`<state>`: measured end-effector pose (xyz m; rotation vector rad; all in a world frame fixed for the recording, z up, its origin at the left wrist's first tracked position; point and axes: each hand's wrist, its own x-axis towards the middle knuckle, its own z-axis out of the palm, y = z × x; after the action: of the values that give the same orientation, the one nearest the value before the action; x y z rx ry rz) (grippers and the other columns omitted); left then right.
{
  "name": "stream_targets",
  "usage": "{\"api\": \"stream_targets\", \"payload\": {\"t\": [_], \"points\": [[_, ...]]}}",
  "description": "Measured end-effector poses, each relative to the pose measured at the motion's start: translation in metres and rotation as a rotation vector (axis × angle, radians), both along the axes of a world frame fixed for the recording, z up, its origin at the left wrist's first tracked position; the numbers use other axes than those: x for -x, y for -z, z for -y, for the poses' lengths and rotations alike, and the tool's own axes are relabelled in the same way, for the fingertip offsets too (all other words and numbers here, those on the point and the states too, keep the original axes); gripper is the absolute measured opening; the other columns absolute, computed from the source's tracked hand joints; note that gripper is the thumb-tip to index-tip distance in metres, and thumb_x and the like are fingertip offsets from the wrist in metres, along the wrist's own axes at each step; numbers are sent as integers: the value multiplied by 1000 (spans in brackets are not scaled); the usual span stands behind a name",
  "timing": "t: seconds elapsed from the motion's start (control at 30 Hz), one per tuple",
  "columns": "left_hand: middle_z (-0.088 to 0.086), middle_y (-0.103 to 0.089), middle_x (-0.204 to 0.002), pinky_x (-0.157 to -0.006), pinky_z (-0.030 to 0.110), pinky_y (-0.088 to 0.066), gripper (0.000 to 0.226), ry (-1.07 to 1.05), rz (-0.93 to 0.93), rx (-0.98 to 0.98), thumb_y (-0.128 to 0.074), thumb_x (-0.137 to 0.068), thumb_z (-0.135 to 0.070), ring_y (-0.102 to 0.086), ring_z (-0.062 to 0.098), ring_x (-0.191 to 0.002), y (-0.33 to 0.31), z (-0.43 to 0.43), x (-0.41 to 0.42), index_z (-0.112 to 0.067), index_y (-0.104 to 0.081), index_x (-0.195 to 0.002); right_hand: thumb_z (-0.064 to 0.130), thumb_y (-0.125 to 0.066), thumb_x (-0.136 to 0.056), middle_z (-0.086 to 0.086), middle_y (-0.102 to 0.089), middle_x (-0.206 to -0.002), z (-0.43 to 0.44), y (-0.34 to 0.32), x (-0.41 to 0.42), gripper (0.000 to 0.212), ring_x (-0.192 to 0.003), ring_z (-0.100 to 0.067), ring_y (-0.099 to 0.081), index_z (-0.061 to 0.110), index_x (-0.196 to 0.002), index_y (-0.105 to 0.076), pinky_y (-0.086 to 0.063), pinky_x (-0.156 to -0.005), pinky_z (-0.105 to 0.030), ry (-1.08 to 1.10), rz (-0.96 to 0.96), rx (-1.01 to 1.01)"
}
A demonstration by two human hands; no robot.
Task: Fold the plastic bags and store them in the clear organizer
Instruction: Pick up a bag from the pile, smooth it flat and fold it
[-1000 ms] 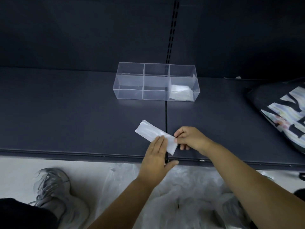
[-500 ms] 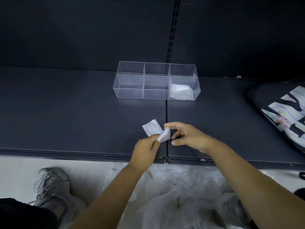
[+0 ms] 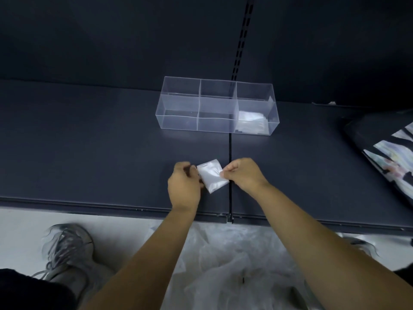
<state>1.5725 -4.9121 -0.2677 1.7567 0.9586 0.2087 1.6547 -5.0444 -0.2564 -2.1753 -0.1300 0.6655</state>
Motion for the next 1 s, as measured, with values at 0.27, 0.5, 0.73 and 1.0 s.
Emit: {"api": "stream_targets", "payload": {"t": [0.27, 0.5, 0.73, 1.0], "points": [[0, -9, -161, -117, 47, 6, 59, 722, -258, -903, -23, -101, -48, 1, 22, -148, 30, 1, 15, -23, -13, -153, 14, -71, -81, 10, -62, -74, -9, -2, 3, 7, -82, -12, -63, 17, -75, -70, -51, -75, -26, -34, 80, 124], [-3, 11, -161, -114, 48, 17, 86, 800, -344, -933, 12, -80, -70, 18, 22, -146, 37, -8, 23, -23, 11, -151, 47, -69, -80, 7, -51, -104, -1, 27, 39, 35, -100, -13, -44, 26, -105, -56, -32, -87, -31, -68, 487, 329], [-2, 18, -160, -113, 50, 17, 91, 806, -393, -922, 4, -78, -75, 23, 23, -144, 34, -9, 21, -20, 17, -150, 35, -62, -89, -1, -53, -106, 8, 31, 43, 23, -103, -21, -46, 20, -105, -59, -28, -86, -32, 72, 555, 347], [2, 21, -159, -115, 51, 12, 101, 776, -422, -889, 9, -72, -78, 22, 23, -145, 32, -8, 20, -14, 18, -149, 39, -59, -90, 3, -49, -103, 0, 24, 45, 17, -102, -18, -43, 23, -98, -59, -27, -84, -32, 84, 434, 335]]}}
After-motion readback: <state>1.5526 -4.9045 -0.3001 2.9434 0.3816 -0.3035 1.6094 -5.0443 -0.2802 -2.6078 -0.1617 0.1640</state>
